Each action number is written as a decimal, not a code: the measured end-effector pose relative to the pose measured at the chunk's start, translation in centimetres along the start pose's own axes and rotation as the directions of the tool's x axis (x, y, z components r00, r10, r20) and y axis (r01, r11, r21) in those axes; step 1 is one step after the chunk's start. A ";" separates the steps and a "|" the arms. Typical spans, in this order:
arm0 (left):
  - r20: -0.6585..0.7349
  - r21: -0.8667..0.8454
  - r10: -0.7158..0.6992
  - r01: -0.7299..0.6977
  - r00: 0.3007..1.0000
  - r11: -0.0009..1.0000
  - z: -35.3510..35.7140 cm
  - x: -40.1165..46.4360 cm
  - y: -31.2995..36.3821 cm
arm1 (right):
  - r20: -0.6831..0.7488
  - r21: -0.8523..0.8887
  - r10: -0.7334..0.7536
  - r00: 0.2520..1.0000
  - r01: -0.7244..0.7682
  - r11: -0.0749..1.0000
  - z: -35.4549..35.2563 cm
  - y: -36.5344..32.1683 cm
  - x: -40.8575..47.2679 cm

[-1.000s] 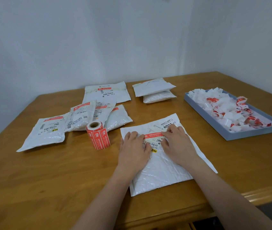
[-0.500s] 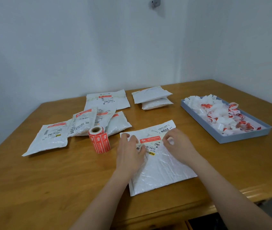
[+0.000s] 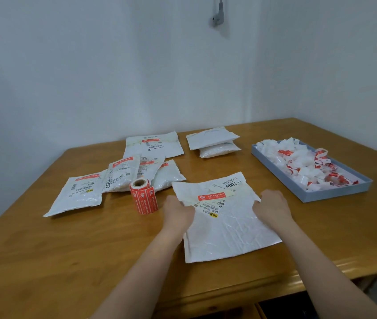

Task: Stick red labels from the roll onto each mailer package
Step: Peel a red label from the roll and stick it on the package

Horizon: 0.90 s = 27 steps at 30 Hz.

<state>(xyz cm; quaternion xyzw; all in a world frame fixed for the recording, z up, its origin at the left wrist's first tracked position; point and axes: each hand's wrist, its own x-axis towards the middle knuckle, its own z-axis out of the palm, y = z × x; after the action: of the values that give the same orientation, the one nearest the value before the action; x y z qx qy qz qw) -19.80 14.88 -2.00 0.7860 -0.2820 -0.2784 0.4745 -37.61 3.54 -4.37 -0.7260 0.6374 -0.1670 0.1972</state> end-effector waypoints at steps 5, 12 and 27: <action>0.013 -0.080 0.052 -0.050 0.999 0.996 -0.3 -0.2 0.5 | 0.027 0.227 0.029 0.999 -0.034 0.973 -0.7 0.0 0.2; 0.102 -0.187 0.212 -0.190 0.972 0.964 -1.4 -0.8 3.2 | -0.081 0.567 0.077 0.994 -0.018 0.824 -2.3 -1.2 0.7; -0.005 -0.365 0.304 -0.285 0.953 0.886 -6.0 5.0 7.0 | -0.087 0.662 -0.123 0.989 0.150 0.734 -3.8 -6.3 4.3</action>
<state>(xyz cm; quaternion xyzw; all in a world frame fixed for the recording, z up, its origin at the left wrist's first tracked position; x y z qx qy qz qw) -13.37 12.16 5.88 0.6259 -0.3543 -0.2704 0.6400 -33.44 -0.28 2.01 -0.6490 0.4841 -0.4110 0.4189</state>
